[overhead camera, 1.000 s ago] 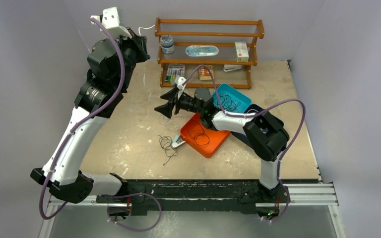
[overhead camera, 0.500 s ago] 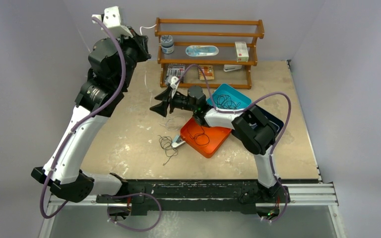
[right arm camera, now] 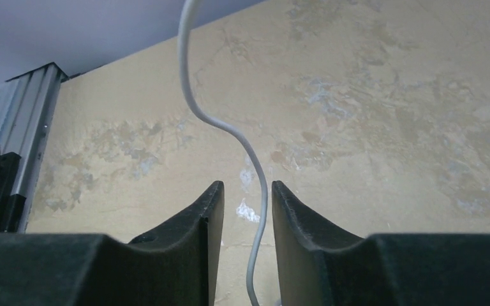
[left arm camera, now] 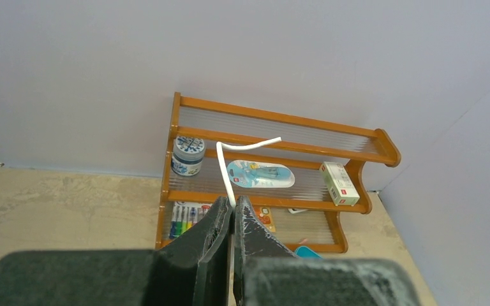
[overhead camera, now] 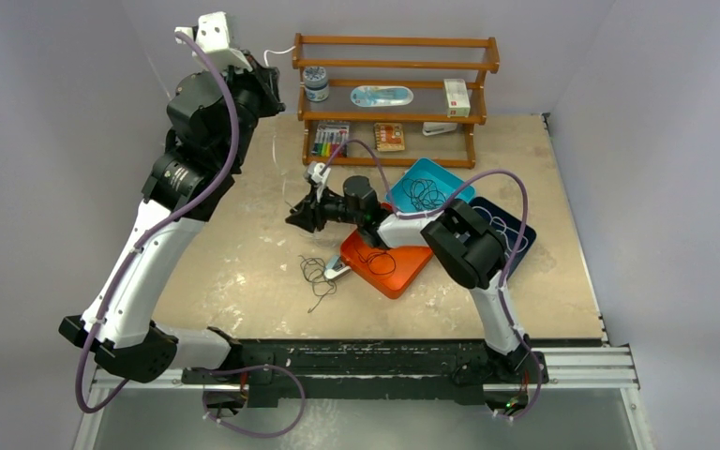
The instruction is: Untangle the cables
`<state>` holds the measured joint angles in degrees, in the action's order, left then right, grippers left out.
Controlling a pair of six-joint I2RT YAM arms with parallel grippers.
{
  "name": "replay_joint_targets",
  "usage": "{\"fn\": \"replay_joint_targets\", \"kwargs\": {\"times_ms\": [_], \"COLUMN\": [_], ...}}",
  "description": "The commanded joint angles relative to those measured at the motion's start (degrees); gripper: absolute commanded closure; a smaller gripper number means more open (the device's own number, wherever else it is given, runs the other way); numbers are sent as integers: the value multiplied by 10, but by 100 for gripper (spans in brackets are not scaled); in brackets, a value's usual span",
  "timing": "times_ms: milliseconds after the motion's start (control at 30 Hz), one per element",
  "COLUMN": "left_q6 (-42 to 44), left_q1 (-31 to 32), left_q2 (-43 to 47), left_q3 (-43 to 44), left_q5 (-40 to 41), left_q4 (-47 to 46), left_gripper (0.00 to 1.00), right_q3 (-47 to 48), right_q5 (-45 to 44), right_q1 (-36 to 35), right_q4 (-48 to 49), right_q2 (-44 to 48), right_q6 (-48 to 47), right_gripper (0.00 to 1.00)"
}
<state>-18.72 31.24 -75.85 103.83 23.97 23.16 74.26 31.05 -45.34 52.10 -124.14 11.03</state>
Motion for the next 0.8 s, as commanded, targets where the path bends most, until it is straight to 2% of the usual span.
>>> {"fn": "replay_joint_targets", "kwargs": {"times_ms": [0, 333, 500, 767], "left_q6": [15, 23, 30, 35], "left_q1": [0, 0, 0, -1], "left_q2": [15, 27, 35, 64], "left_q3": [16, 3, -9, -37], "left_q5": [5, 26, 38, 61], "left_q4": [-30, -27, -21, -7], "left_gripper": [100, 100, 100, 100], "right_q3": [-9, -43, -39, 20], "right_q5": [-34, -50, -49, -6], "right_q1": [0, 0, 0, 1], "right_q4": [2, -10, -20, -54], "right_q2": [22, 79, 112, 175], "right_q6": [-17, -30, -25, 7], "right_gripper": [69, 100, 100, 100]}}
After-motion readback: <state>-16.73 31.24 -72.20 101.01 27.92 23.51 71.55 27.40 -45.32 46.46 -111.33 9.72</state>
